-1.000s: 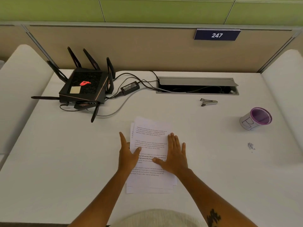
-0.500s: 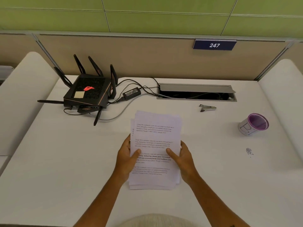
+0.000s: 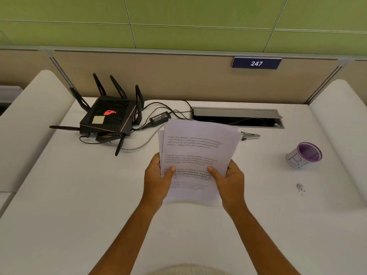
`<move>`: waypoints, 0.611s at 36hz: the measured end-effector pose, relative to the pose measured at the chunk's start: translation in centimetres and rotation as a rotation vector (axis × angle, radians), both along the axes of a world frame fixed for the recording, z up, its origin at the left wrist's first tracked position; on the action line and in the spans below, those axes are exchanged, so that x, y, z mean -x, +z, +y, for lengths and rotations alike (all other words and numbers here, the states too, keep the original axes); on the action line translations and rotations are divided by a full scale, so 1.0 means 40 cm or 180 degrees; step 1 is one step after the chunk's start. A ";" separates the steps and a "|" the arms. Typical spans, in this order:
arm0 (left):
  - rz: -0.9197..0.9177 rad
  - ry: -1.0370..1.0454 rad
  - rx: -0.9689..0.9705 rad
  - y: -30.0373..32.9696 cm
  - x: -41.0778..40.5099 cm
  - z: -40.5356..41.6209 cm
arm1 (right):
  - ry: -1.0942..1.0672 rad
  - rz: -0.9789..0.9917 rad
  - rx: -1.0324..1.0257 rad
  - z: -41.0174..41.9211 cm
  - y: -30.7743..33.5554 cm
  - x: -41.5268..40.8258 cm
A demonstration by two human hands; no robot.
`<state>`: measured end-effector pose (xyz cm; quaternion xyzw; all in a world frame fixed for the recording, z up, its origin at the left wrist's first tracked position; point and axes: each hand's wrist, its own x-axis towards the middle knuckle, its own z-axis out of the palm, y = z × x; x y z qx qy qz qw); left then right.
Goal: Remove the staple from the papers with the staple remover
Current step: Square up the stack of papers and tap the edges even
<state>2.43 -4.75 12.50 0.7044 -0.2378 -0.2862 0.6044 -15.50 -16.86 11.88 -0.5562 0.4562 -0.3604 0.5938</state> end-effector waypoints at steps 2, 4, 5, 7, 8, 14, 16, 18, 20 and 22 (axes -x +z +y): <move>-0.0079 0.0023 0.0091 0.017 -0.003 -0.009 | -0.0046 -0.0065 0.0205 -0.001 0.024 -0.006; -0.0148 0.0038 0.0105 0.019 0.001 -0.015 | -0.0044 -0.0067 0.0341 0.002 0.034 -0.009; -0.0148 0.0025 0.0122 0.015 0.005 -0.015 | -0.0035 -0.0051 0.0362 0.005 0.033 -0.009; -0.0101 -0.0005 0.0135 -0.005 0.017 -0.013 | -0.0012 -0.0001 0.0326 0.017 0.021 -0.006; -0.0071 -0.0009 0.0103 -0.017 0.024 -0.012 | 0.0011 0.0043 0.0300 0.024 0.012 -0.006; 0.0156 0.0054 -0.0023 -0.065 0.050 -0.011 | 0.0080 0.0203 0.0181 0.047 -0.034 -0.014; 0.0151 0.0064 0.0036 -0.061 0.049 -0.016 | 0.0046 0.0172 0.0189 0.045 -0.033 -0.017; 0.0133 0.0061 0.0127 -0.054 0.044 -0.022 | 0.0039 0.0142 0.0219 0.041 -0.028 -0.019; 0.0122 0.0075 0.0154 -0.049 0.041 -0.024 | 0.0032 0.0108 0.0238 0.040 -0.027 -0.019; 0.0117 0.0119 0.0126 -0.053 0.041 -0.023 | 0.0036 0.0119 0.0258 0.044 -0.035 -0.016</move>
